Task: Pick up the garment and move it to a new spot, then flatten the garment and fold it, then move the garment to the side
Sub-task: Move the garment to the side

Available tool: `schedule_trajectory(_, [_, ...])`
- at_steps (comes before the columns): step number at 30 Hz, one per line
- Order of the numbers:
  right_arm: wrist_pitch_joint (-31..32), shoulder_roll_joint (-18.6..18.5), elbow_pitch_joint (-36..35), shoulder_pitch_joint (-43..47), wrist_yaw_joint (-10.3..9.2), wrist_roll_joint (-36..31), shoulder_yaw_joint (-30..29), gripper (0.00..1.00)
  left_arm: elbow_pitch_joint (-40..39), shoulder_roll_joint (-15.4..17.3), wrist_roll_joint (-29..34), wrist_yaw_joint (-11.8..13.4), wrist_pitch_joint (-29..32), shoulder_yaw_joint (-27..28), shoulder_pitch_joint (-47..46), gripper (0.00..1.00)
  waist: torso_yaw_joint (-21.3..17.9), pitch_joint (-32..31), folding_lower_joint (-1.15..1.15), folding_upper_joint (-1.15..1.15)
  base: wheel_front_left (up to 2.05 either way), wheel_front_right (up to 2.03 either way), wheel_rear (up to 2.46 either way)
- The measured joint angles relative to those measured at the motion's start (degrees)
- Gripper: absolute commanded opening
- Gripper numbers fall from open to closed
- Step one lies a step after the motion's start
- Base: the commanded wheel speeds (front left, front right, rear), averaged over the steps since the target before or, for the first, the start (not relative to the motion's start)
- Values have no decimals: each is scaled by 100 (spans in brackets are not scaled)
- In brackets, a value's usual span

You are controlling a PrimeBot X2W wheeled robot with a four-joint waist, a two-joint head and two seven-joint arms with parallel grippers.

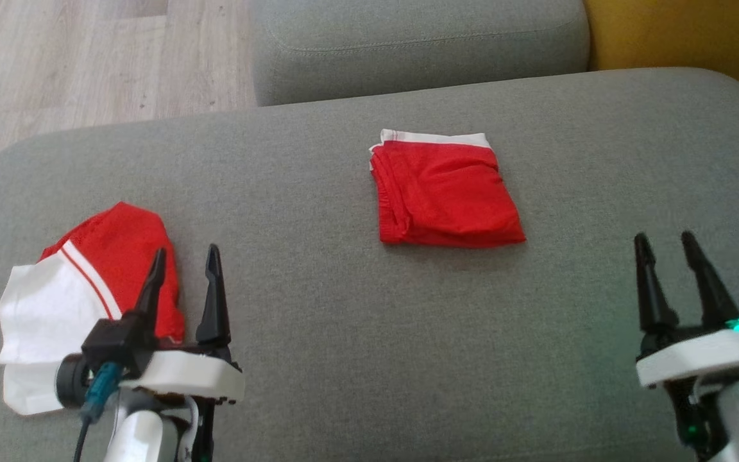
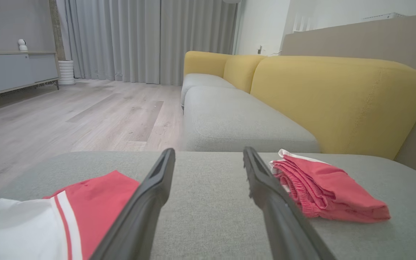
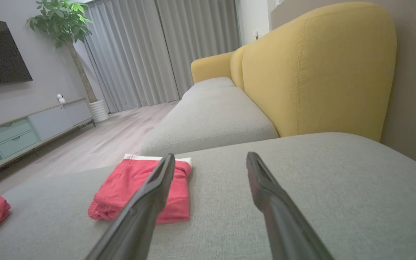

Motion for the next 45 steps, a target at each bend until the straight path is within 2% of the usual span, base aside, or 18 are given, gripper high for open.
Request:
schedule_trajectory(7, [0,202,-63,157,0,-433,-105,100,51,1,96,-10,0,64,23,100,24,23,0,0,0,0,0])
schedule_trajectory(12, [7,194,10,140,0,-430,-90,100,56,1,96,-10,0,48,23,100,65,35,0,0,0,0,0])
schedule_trajectory(16, [314,164,268,-123,0,-309,132,100,57,1,99,-9,-1,-35,19,100,98,88,0,0,0,0,0])
schedule_trajectory(18, [554,57,548,-532,1,-294,300,100,59,0,100,-9,0,-127,-1,100,127,155,0,0,0,0,0])
schedule_trajectory(22, [1027,16,1329,-1639,1,135,446,100,56,1,100,7,0,-391,-193,100,290,303,0,0,0,0,0])
schedule_trajectory(29, [2146,-183,2876,-3069,1,902,989,100,47,2,88,158,-1,-799,-494,100,755,639,0,-1,0,0,0])
schedule_trajectory(37, [3115,-419,4032,-3894,1,1664,1529,100,24,-1,2,292,0,-1058,-727,100,1403,1084,0,-1,0,0,0])
schedule_trajectory(42, [3730,-503,4573,-4015,1,2020,1625,100,15,-1,-29,356,0,-1150,-792,100,1657,1285,1,-1,0,0,0])
schedule_trajectory(45, [4123,-532,4654,-4222,0,2194,1670,100,14,-1,-29,376,0,-1167,-792,100,1732,1354,0,-1,0,0,0])
